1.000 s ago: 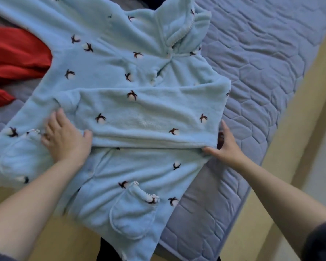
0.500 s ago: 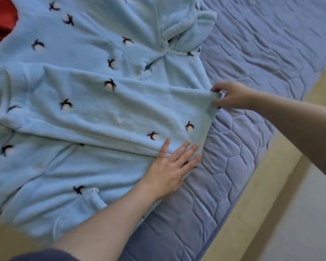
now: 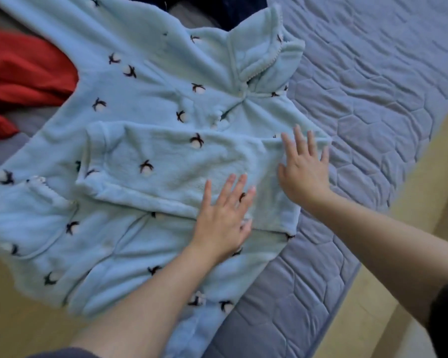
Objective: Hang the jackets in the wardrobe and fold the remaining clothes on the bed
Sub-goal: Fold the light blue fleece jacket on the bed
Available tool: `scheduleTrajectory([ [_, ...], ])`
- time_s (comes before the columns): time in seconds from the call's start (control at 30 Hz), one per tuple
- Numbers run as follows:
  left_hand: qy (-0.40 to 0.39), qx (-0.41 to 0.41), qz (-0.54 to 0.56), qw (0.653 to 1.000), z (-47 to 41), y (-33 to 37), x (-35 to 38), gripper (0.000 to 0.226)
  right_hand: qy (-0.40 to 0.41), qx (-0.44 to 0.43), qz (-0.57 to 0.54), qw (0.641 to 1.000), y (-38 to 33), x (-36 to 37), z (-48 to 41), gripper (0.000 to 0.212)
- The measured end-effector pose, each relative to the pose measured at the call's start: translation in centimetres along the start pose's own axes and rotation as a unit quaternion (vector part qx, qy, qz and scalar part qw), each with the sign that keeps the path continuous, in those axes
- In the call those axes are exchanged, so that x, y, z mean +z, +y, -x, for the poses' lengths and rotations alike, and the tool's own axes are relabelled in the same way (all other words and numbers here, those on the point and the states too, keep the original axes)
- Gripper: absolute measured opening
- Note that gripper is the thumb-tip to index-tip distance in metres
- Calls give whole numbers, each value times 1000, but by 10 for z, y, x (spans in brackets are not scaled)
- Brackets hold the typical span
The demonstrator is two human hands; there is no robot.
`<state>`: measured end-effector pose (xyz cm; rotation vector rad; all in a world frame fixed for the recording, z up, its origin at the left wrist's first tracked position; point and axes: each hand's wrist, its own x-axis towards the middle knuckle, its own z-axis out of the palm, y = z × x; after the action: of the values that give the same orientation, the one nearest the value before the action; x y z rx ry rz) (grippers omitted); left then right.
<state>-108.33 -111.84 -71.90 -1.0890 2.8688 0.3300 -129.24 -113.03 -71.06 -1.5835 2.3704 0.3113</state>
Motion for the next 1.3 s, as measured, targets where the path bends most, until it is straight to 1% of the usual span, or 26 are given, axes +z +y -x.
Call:
scheduleTrajectory([
  [0.03, 24, -48, -8, 999, 0, -27, -6, 69, 5, -13, -3, 1000, -18, 4, 10, 64],
  [0.07, 29, -82, -27, 996, -1, -56, -10, 70, 6, -18, -11, 1000, -38, 9, 17, 63],
  [0.13, 2, -112, -60, 992, -7, -117, -12, 73, 15, -10, -43, 999, -83, 25, 20, 62],
  [0.2, -40, -125, -93, 987, -9, -172, -5, 76, 18, 22, -65, 997, -128, 43, 12, 63],
  [0.3, -65, -90, -91, 990, -1, -226, 10, 78, 5, 82, -49, 995, -163, 68, -2, 68],
  [0.43, -35, -44, -61, 997, 2, -245, 30, 79, 28, 98, -39, 994, -167, 85, -9, 74],
  [0.5, -24, -34, -57, 998, -1, -247, 36, 79, 35, 100, -42, 993, -168, 87, -12, 75],
  [0.67, -28, -24, -67, 997, -6, -254, 41, 81, 40, 95, -48, 994, -167, 88, -20, 75],
  [0.83, -98, -32, -47, 994, -14, -250, 28, 85, -19, 101, -65, 993, -166, 79, -20, 76],
  [0.93, -185, -38, -19, 982, -22, -252, 6, 83, -102, 99, -59, 988, -159, 55, -24, 71],
  [1.0, -272, -42, 31, 961, -40, -255, -21, 76, -170, 116, -76, 976, -162, 26, -29, 69],
  [1.03, -311, -51, 58, 947, -55, -258, -40, 68, -188, 134, -92, 969, -169, 9, -33, 68],
  [1.07, -322, -65, 91, 940, -71, -262, -62, 55, -188, 154, -108, 964, -181, -8, -36, 66],
  [1.1, -292, -82, 124, 945, -88, -271, -83, 41, -166, 168, -120, 964, -197, -24, -41, 62],
  [1.13, -234, -94, 148, 956, -104, -284, -101, 31, -132, 174, -127, 967, -216, -37, -47, 60],
  [1.17, -177, -96, 159, 967, -118, -302, -118, 24, -102, 174, -130, 971, -237, -47, -55, 61],
  [1.23, -91, -102, 159, 978, -138, -355, -149, 24, -70, 159, -135, 975, -287, -61, -82, 66],
  [1.3, -19, -133, 145, 980, -152, -428, -170, 21, -44, 148, -154, 976, -343, -71, -120, 67],
])
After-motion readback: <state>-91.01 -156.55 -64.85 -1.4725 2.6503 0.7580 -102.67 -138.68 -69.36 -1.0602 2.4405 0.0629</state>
